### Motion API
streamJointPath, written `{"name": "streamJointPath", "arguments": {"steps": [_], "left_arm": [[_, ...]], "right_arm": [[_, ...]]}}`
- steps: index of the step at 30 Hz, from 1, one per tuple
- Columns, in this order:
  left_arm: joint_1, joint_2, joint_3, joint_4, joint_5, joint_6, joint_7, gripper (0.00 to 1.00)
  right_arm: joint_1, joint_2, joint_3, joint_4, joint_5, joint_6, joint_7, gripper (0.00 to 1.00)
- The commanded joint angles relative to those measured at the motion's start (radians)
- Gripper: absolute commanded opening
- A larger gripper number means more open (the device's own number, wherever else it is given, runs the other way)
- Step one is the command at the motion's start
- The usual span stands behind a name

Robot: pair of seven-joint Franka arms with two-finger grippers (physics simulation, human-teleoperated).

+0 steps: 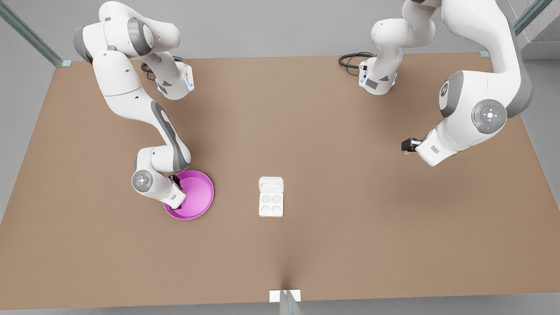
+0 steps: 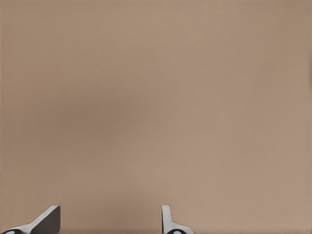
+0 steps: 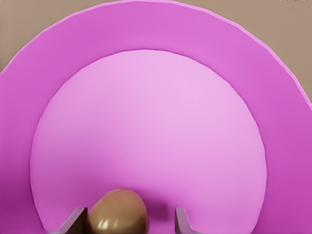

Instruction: Pack egg into the box and close the box lid

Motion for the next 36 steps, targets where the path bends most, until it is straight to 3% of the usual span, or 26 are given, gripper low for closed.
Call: {"name": "streamJointPath", "arguments": {"steps": [1, 12, 15, 21, 36], "left_arm": [[0.0, -0.001, 0.0, 0.0, 0.0, 0.0, -0.001, 1.0], [0.0, -0.01, 0.0, -0.019, 0.0, 0.009, -0.001, 1.0], [0.0, -0.01, 0.0, -0.019, 0.0, 0.011, -0.001, 1.0], [0.0, -0.01, 0.0, -0.019, 0.002, 0.011, -0.001, 1.0], [0.0, -0.01, 0.0, -0.019, 0.002, 0.009, -0.001, 1.0]], "right_arm": [[-0.001, 0.0, 0.0, 0.001, 0.002, 0.001, -0.12, 0.69], [-0.007, 0.006, 0.0, 0.003, 0.003, 0.003, -0.12, 0.67], [-0.008, 0.006, 0.0, 0.004, 0.003, 0.003, -0.119, 0.61], [-0.008, 0.006, 0.0, 0.004, 0.003, 0.001, -0.119, 0.57], [-0.01, 0.011, 0.0, 0.007, 0.003, 0.003, -0.117, 0.56]]}}
